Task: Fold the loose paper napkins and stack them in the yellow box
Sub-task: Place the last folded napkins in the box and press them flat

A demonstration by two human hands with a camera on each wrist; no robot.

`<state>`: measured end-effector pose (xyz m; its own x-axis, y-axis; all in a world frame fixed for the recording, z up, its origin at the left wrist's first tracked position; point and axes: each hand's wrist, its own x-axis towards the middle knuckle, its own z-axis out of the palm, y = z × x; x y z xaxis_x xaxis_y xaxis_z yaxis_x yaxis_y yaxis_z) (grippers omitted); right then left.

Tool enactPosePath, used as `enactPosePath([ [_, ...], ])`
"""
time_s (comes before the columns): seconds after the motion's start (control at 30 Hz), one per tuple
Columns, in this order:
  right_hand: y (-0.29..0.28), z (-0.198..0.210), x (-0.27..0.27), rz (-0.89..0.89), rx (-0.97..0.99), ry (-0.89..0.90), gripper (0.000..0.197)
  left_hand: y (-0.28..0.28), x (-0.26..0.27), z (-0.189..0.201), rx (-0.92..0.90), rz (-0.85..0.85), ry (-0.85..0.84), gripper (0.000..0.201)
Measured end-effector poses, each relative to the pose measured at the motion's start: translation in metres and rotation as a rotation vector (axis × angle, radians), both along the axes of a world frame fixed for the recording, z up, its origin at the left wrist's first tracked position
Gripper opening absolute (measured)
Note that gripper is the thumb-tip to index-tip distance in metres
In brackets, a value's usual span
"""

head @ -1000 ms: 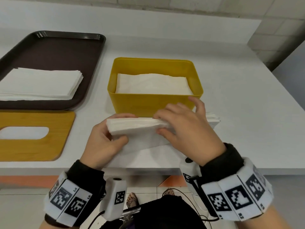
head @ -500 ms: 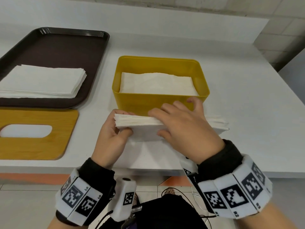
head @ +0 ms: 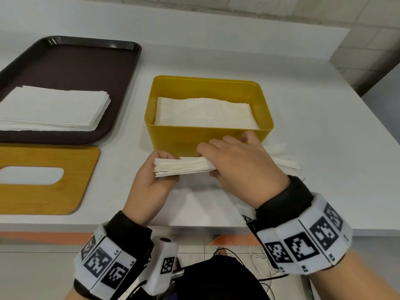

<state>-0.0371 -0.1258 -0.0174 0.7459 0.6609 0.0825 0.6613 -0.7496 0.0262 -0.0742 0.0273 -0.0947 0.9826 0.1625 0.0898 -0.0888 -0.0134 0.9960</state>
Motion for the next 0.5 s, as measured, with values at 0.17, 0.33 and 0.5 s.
enactPosePath([
  [0.17,-0.011,0.017,0.006,-0.006,-0.046,0.08,0.026,0.005,0.0,0.005,-0.006,0.045,-0.027,0.019],
  [0.33,-0.01,0.01,0.004,-0.028,-0.069,0.117,0.025,0.004,0.004,0.0,0.051,0.01,-0.041,0.045],
  [0.5,-0.012,0.012,0.006,-0.039,0.015,0.025,0.03,0.004,0.007,0.003,0.015,0.031,-0.044,0.042],
])
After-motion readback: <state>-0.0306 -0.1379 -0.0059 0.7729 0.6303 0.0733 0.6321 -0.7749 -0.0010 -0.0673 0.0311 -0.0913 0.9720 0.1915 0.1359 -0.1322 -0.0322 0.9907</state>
